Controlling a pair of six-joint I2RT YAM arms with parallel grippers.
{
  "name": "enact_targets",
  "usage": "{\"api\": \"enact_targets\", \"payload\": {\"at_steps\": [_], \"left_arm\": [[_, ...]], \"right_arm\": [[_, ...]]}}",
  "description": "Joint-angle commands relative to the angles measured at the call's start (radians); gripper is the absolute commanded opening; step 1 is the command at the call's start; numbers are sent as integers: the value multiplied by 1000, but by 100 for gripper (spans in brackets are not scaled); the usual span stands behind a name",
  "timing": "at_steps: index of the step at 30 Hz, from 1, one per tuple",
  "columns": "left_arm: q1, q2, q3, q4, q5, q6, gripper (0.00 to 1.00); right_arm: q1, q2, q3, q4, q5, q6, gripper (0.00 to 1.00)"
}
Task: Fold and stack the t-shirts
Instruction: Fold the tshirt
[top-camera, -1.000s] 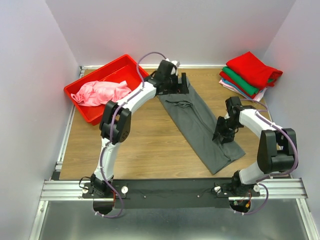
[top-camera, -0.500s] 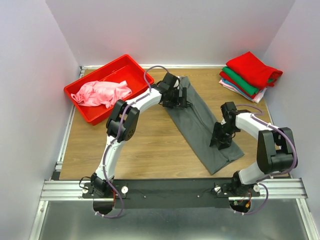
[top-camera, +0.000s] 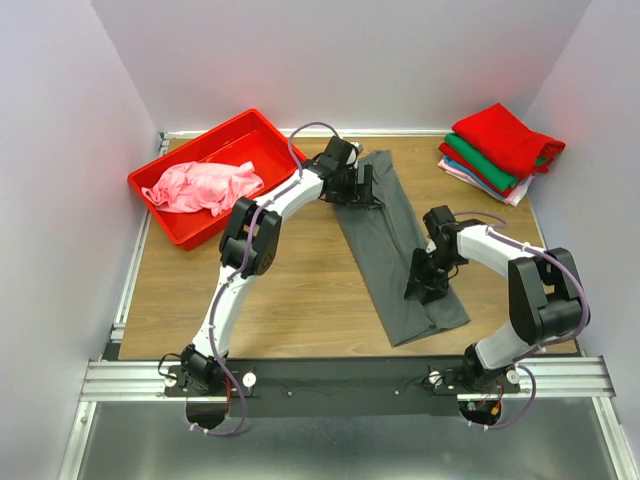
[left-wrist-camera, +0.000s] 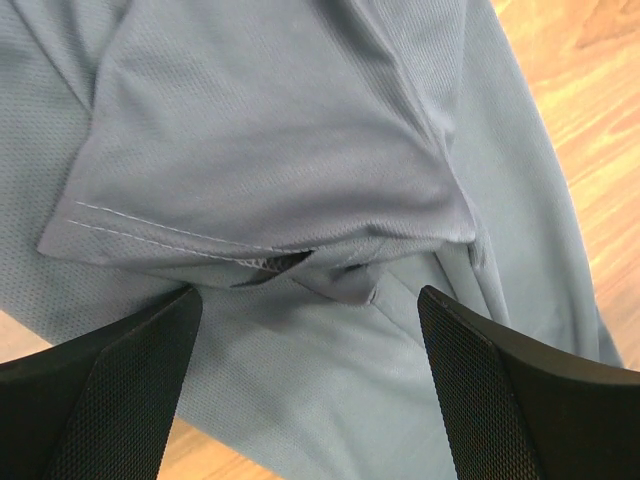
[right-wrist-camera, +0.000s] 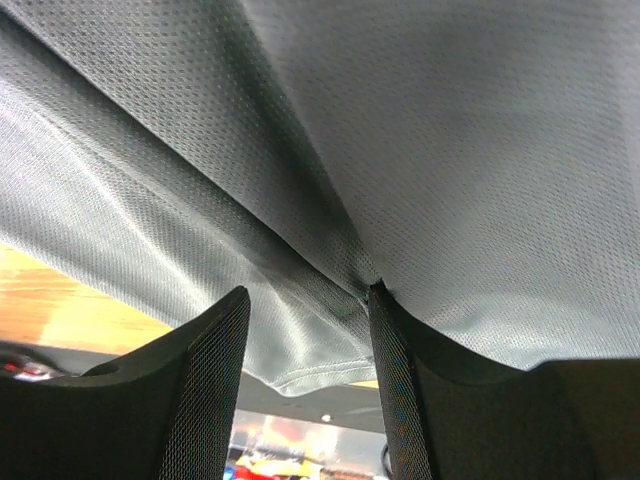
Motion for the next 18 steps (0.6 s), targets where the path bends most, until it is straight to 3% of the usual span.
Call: {"api": "enact_targets", "payload": {"at_steps": [1,18], "left_arm": [[23,80,57,-59,3,38,97],[77,173,206,3,106,90,97]], "right_arm": [[39,73,5,58,-15,36,58],[208,309,261,61,-85,92,58]]}}
